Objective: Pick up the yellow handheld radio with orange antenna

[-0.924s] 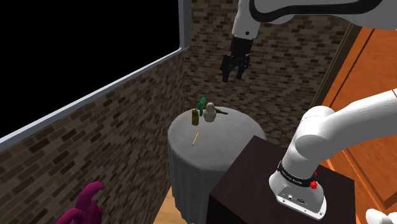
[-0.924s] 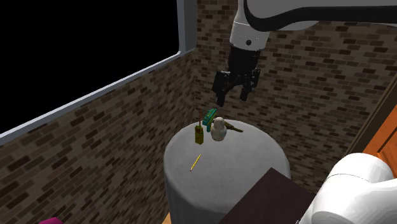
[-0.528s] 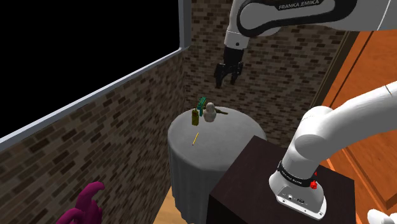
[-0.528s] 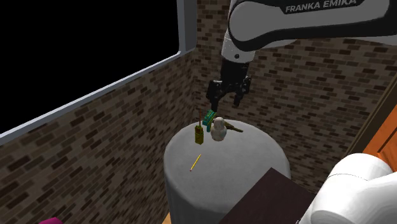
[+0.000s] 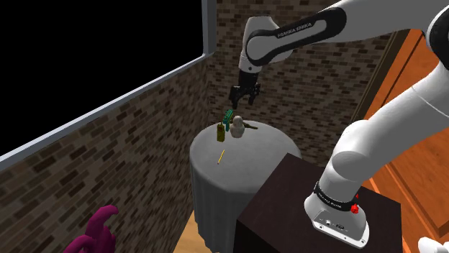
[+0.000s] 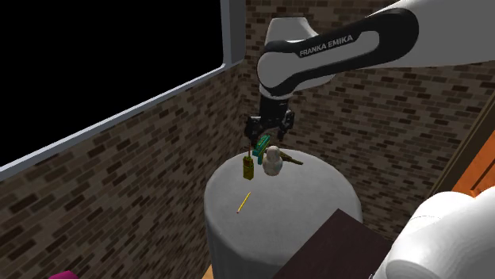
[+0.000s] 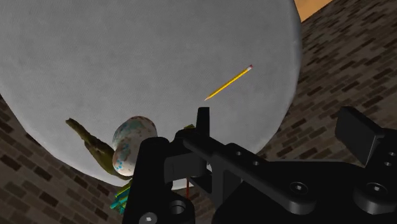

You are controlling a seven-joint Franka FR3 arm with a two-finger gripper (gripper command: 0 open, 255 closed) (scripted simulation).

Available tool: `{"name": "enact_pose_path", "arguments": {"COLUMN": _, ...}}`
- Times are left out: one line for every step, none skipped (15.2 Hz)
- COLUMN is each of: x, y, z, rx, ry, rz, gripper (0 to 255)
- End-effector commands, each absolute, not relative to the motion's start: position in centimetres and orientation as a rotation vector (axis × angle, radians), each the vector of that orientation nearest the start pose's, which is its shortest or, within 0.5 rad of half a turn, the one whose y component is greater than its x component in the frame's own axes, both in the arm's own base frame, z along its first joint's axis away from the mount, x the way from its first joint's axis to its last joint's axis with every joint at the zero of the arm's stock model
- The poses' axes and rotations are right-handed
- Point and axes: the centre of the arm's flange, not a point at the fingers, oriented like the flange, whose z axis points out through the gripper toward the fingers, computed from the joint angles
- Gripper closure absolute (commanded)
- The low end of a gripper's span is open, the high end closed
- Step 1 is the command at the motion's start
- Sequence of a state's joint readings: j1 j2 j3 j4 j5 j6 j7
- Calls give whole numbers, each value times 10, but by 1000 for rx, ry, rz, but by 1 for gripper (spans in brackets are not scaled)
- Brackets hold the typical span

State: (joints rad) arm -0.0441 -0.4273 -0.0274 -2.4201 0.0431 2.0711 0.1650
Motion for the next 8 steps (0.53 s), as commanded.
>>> {"name": "enact_pose_path", "arguments": {"x": 443, "y": -35, "z": 450, "rx": -3066, "ry": 416, "rz": -120, "gripper": 0}}
{"name": "enact_pose_path", "arguments": {"x": 451, "y": -38, "z": 441, "rx": -3068, "ry": 428, "rz": -121, "gripper": 0}}
{"name": "enact_pose_path", "arguments": {"x": 459, "y": -41, "z": 431, "rx": -3071, "ry": 441, "rz": -122, "gripper": 0}}
{"name": "enact_pose_path", "arguments": {"x": 467, "y": -45, "z": 421, "rx": -3073, "ry": 453, "rz": -123, "gripper": 0}}
{"name": "enact_pose_path", "arguments": {"x": 475, "y": -48, "z": 412, "rx": -3075, "ry": 466, "rz": -124, "gripper": 0}}
{"name": "enact_pose_path", "arguments": {"x": 484, "y": -52, "z": 402, "rx": -3077, "ry": 479, "rz": -125, "gripper": 0}}
{"name": "enact_pose_path", "arguments": {"x": 492, "y": -55, "z": 393, "rx": -3079, "ry": 491, "rz": -125, "gripper": 0}}
{"name": "enact_pose_path", "arguments": {"x": 500, "y": -59, "z": 383, "rx": -3081, "ry": 504, "rz": -126, "gripper": 0}}
